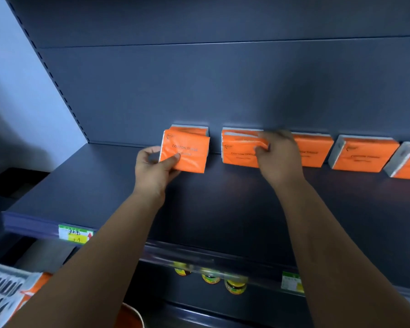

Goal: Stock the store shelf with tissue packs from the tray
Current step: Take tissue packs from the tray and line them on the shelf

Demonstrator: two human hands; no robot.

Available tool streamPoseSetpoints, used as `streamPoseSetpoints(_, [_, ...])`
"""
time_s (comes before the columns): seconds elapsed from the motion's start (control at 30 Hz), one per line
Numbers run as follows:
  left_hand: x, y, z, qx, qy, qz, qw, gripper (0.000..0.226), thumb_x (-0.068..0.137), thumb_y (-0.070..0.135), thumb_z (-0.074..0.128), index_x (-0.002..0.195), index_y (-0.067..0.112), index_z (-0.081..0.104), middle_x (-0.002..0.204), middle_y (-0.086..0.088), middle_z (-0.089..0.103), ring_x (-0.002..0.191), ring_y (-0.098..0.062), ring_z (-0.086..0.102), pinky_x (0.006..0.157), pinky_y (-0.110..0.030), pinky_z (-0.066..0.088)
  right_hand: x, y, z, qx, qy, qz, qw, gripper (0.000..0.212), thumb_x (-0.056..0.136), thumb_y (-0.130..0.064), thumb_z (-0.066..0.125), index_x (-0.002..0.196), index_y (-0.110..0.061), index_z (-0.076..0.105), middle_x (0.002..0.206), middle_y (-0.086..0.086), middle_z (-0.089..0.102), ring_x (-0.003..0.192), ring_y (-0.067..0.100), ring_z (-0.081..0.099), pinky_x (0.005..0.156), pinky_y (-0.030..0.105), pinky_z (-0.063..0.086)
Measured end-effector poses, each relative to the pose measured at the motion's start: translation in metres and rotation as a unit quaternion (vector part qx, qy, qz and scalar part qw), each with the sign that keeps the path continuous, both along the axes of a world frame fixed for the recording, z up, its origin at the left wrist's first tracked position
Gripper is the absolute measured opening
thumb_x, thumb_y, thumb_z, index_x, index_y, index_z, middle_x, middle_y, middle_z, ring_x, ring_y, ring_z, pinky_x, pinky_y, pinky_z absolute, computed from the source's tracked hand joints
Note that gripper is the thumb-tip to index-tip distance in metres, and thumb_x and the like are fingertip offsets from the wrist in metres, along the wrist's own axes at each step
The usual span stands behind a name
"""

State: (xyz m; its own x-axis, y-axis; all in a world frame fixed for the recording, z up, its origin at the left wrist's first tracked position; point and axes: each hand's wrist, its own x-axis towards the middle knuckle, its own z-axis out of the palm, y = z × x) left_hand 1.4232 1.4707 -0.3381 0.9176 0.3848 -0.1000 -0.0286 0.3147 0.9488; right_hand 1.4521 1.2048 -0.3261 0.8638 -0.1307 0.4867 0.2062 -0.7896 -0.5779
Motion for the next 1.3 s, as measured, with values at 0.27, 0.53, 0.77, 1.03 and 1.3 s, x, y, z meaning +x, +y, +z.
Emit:
streamPoseSetpoints(0.27, [0.028,0.012,-0.010,0.167,0.027,-0.004,0.986,0.044,0.087,-0.005,0.071,0.120,0.023,0.063,0.111,-0.008,0.074,0.099,-0.021,0.074,0.088,-0.037,0.061,-0.001,-0.002,-0.016,-0.029,-0.016,-0.026,0.999,0.038,0.094,-0.011,0.066,0.132,-0.011,0.068,0.141,0.011,0.052,0.118,0.031,0.060,0.101,0.033,0.046])
streamPoseSetpoints(0.53, [0.045,0.019,-0.015,0.245,0.074,0.027,0.966,0.033,0.085,0.008,0.072,0.107,0.029,0.062,0.108,0.004,0.073,0.098,-0.018,0.072,0.090,-0.045,0.060,-0.003,0.002,-0.016,-0.056,-0.023,-0.017,0.998,0.044,0.088,-0.007,0.073,0.132,-0.007,0.068,0.135,0.013,0.055,0.115,0.032,0.061,0.100,0.033,0.046])
streamPoseSetpoints(0.77, [0.061,0.016,-0.019,0.247,0.068,0.037,0.966,0.035,0.090,0.012,0.074,0.123,0.015,0.063,0.107,0.003,0.068,0.093,-0.013,0.065,0.063,-0.021,0.044,-0.002,0.012,-0.014,-0.077,-0.017,-0.022,0.997,0.037,0.091,-0.008,0.072,0.128,-0.006,0.068,0.135,0.016,0.054,0.110,0.035,0.063,0.092,0.031,0.047])
streamPoseSetpoints(1.03, [0.060,0.019,-0.024,0.276,0.058,0.012,0.959,0.035,0.093,0.021,0.075,0.125,0.015,0.064,0.113,0.003,0.070,0.105,-0.015,0.067,0.079,-0.025,0.051,0.002,0.018,-0.015,-0.126,-0.006,-0.041,0.991,0.038,0.093,-0.009,0.069,0.130,-0.007,0.065,0.138,0.016,0.050,0.124,0.036,0.053,0.097,0.039,0.049])
streamPoseSetpoints(1.3, [0.011,0.034,-0.001,0.422,0.032,0.001,0.906,0.062,0.095,0.034,0.071,0.148,0.012,0.047,0.149,-0.005,0.053,0.137,-0.023,0.051,0.116,-0.040,0.040,-0.040,0.062,-0.004,-0.169,-0.077,-0.044,0.982,0.046,0.084,-0.004,0.062,0.129,-0.001,0.062,0.136,0.022,0.056,0.131,0.044,0.050,0.104,0.051,0.049])
